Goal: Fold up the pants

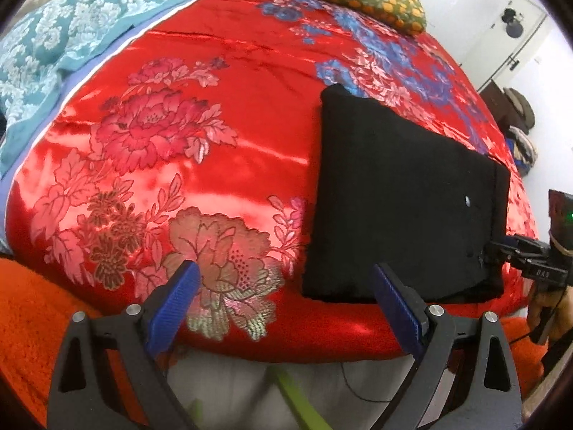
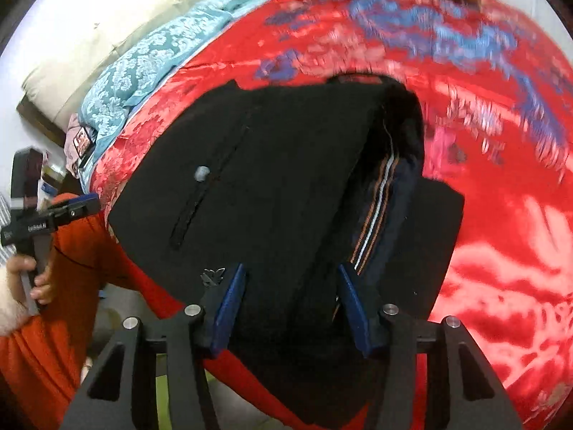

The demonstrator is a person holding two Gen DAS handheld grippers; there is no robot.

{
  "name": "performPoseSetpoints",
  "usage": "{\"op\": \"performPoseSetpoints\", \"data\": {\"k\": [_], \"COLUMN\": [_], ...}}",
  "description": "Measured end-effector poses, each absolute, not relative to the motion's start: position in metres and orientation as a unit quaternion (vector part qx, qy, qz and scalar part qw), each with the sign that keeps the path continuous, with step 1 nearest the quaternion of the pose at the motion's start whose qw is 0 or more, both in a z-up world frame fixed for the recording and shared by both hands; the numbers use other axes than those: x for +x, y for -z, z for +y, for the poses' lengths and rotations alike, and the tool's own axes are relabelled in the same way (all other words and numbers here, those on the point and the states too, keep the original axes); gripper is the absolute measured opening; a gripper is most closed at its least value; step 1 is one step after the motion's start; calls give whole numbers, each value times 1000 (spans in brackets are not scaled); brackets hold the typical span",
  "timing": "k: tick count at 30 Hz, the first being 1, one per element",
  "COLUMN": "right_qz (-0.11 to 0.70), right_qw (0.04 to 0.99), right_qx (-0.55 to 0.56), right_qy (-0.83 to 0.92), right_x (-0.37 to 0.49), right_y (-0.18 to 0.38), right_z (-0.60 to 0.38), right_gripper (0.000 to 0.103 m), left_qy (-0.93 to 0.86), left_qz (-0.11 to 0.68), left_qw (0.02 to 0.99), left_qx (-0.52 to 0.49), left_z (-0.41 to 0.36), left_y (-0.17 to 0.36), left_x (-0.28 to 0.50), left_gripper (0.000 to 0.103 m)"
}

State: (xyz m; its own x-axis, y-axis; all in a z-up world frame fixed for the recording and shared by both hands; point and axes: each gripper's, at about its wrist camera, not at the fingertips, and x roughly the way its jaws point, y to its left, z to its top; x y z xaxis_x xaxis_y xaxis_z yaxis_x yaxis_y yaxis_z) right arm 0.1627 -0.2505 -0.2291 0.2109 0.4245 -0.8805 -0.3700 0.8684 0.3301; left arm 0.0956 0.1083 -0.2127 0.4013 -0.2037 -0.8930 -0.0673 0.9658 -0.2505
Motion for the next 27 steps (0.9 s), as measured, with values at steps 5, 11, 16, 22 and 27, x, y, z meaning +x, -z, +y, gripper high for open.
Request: {"op": "performPoseSetpoints", "data": {"k": [5,11,16,22,27], "right_qz": [588,502,500,534,524], "right_qw": [750,793,811,807,826], "right_qx": [84,109,124,184,145], "right_qy": [-291,-327,-277,-174,-149], "right_x": [169,143,110,94,90], "right_y": [232,151,167,237,201], "right_z": [-256,-257,-278,-298,-296], "right_gripper": [25,13,13,29,38], "left_qy": [38,44,59,85,99], "left_qz": [550,537,523,524,502], "left_qw": [826,834,846,846,859], "left_qx": [-120,-121,-86,-43,-9], "left_z": [109,107,90,66,48], "left_y": [216,208,201,201,189], "left_x": [96,93,90,86,92], "left_gripper": [96,96,96,96,96]}}
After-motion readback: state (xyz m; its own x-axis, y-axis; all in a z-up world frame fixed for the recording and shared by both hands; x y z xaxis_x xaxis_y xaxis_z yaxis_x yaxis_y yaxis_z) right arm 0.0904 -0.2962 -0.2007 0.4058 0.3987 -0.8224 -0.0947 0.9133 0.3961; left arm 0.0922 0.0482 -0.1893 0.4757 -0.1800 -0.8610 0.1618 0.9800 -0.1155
